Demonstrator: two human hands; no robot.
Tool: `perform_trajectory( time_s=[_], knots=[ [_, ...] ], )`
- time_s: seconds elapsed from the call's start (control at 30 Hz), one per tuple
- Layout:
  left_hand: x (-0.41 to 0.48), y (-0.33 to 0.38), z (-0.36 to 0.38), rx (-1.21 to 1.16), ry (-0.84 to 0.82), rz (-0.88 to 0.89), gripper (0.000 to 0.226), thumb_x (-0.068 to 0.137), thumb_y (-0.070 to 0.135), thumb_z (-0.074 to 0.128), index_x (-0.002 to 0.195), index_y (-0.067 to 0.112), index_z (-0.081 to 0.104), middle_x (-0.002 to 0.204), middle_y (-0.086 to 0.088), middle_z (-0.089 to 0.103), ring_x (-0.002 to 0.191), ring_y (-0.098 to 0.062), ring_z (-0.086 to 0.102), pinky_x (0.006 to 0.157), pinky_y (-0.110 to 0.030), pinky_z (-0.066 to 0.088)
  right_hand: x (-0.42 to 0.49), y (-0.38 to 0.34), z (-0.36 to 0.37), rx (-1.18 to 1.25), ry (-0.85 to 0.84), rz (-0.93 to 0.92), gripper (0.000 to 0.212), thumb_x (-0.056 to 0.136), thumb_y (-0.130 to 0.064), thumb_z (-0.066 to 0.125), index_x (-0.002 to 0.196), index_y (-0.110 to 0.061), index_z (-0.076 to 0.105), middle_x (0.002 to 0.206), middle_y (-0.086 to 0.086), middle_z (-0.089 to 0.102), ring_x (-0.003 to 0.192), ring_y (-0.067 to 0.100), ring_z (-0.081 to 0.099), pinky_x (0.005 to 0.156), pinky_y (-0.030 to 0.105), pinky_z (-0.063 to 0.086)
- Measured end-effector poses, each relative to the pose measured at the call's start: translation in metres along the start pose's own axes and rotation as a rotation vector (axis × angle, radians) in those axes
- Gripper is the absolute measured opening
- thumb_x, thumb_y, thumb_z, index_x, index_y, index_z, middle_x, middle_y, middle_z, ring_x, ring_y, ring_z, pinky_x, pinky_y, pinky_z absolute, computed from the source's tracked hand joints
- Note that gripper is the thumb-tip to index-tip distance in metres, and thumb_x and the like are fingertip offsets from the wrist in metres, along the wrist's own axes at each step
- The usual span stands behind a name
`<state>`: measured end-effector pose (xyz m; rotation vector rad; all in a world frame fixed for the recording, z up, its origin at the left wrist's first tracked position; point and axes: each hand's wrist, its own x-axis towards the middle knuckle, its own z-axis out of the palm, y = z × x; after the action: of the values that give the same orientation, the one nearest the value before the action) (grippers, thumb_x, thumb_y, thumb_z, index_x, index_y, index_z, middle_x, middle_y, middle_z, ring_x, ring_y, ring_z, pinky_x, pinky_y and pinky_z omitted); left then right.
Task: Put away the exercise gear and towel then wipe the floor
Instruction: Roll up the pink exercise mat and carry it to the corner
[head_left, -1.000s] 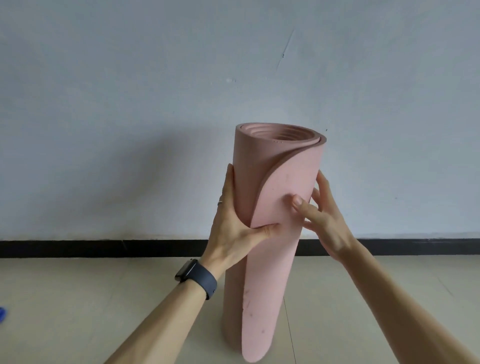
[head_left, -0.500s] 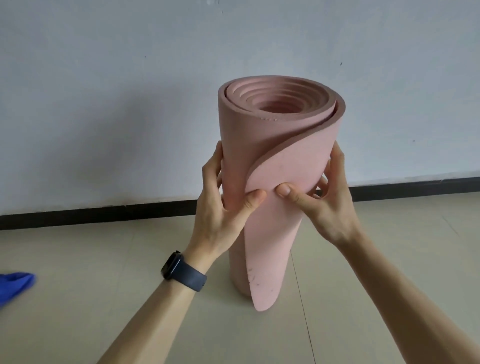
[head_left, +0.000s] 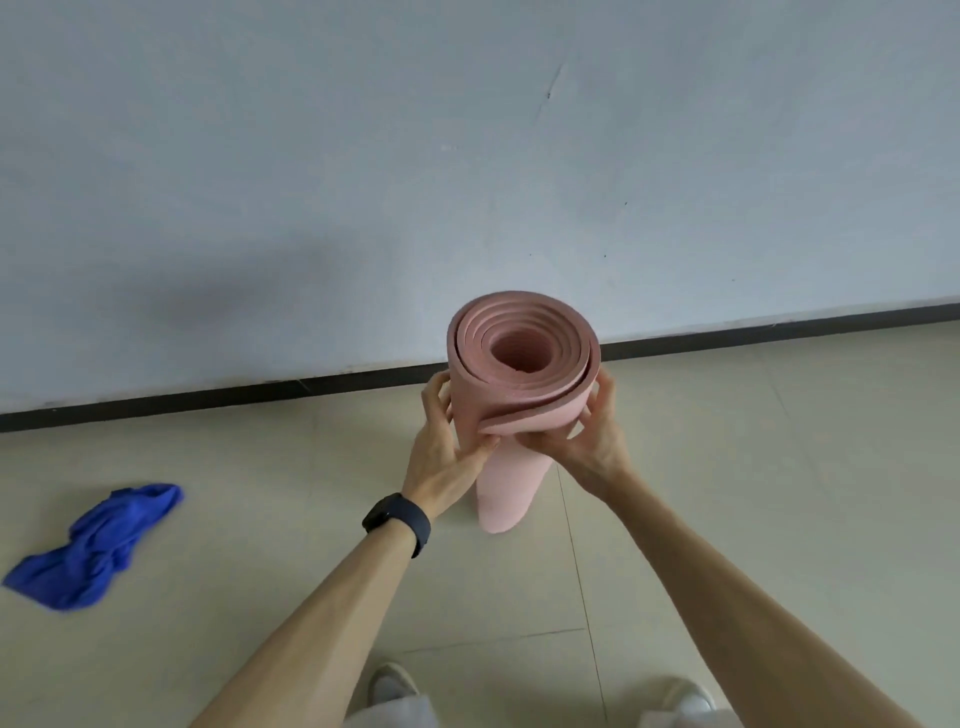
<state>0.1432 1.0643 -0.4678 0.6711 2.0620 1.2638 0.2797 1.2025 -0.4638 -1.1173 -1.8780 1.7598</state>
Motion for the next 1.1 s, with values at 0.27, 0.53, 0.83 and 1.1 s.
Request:
perform_trajectory(
  time_s=[0.27, 0.53, 0.83, 1.1],
  knots=[
    [-0.105, 0.132, -0.057, 0.053, -0.265, -0.124, 0.083, 0.079, 0.015, 0.076, 0.126, 0.051, 0.018, 0.136, 0.017, 0.050, 0.108, 0.005, 0.058, 0.090, -0.033, 0.054, -0.145, -0.123, -0.022, 0.176, 0.092, 0.216, 0.110, 0.052, -0.023, 0.093, 0.136, -0.043, 0.023, 0.132, -0.009, 0.055, 0.113, 0.004, 0.061, 0.088, 0.038, 0.058],
    [-0.192, 0.314, -0.064, 0.033, -0.559, 0.019, 0.092, 0.078, 0.029, 0.078, 0.142, 0.062, 0.021, 0.130, 0.021, 0.055, 0.116, -0.009, 0.058, 0.097, -0.033, 0.048, -0.281, -0.239, -0.116, 0.189, 0.277, 0.223, 0.105, 0.047, -0.036, 0.097, 0.132, -0.050, 0.035, 0.115, -0.032, 0.059, 0.110, 0.014, 0.066, 0.081, 0.050, 0.060],
    [-0.251, 0.476, 0.091, 0.068, -0.669, 0.304, 0.074, 0.076, 0.057, 0.075, 0.138, 0.060, 0.035, 0.135, 0.032, 0.050, 0.125, 0.007, 0.048, 0.103, -0.038, 0.047, -0.373, -0.281, -0.282, 0.265, 0.585, 0.009, 0.097, 0.058, -0.025, 0.095, 0.127, -0.061, 0.036, 0.118, -0.035, 0.057, 0.105, 0.001, 0.065, 0.075, 0.023, 0.057],
    [-0.312, 0.589, 0.240, 0.039, -0.787, 0.438, 0.084, 0.082, 0.039, 0.076, 0.141, 0.065, 0.023, 0.141, 0.036, 0.043, 0.125, 0.000, 0.053, 0.085, -0.013, 0.049, -0.442, -0.291, -0.457, 0.161, 0.768, -0.013, 0.103, 0.050, -0.046, 0.095, 0.133, -0.053, 0.034, 0.112, -0.042, 0.058, 0.108, -0.006, 0.060, 0.072, 0.017, 0.052]
  ],
)
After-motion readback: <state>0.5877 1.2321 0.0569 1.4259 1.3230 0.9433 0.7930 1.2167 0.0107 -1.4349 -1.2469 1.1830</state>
